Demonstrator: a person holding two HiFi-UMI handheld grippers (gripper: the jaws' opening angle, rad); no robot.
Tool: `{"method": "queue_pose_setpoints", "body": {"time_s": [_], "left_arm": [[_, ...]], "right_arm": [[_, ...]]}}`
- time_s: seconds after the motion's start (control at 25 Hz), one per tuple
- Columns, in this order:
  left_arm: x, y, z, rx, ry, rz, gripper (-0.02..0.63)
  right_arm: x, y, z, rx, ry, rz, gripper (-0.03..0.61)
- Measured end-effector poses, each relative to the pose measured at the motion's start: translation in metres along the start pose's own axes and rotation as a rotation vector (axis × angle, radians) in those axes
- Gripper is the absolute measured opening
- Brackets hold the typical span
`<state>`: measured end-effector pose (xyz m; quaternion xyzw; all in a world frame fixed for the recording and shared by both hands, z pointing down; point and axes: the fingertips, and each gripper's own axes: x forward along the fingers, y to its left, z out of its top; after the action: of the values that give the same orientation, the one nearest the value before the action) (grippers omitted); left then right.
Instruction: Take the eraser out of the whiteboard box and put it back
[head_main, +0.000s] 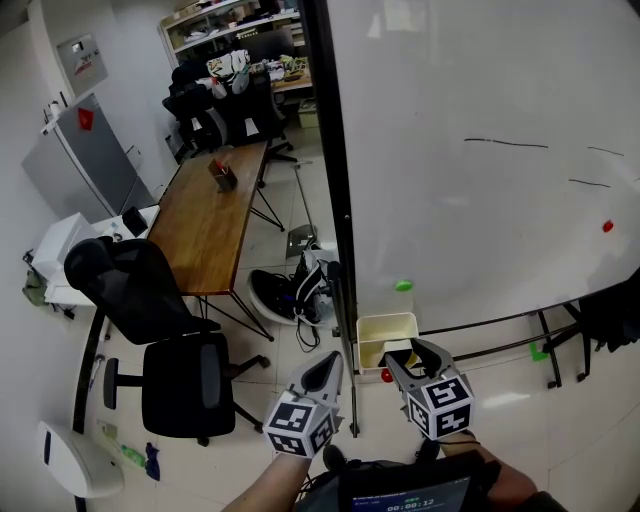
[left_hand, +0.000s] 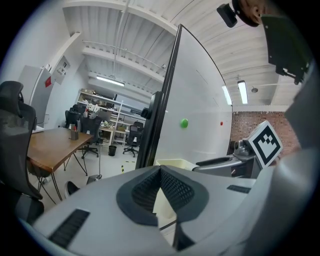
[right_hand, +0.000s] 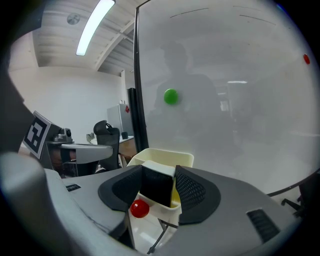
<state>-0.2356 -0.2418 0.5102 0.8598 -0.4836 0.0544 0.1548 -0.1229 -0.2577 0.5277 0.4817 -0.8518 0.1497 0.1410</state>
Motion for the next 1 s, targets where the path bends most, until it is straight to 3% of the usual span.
{"method": "queue_pose_setpoints", "body": {"time_s": [0.6,0.84,1.0], "left_arm": [[-0.006,-0.006,0.020,0.007,-0.028,-0.003,0.026],[-0.010,-0.015,0.046,0.000,-0.075,0.002,0.026],[-0.017,-0.023,0.073,0.001,-0.122,0.001,0.025]], "right_arm": [[-0.001,0.003,0.006,-0.029,0.025,0.008,0.261],[-0.029,-0.006,0.051,-0.013,-0.084,0.016,0.261],[-0.065,-0.005,0.099,0.026,-0.194,0.089,0.260]]}}
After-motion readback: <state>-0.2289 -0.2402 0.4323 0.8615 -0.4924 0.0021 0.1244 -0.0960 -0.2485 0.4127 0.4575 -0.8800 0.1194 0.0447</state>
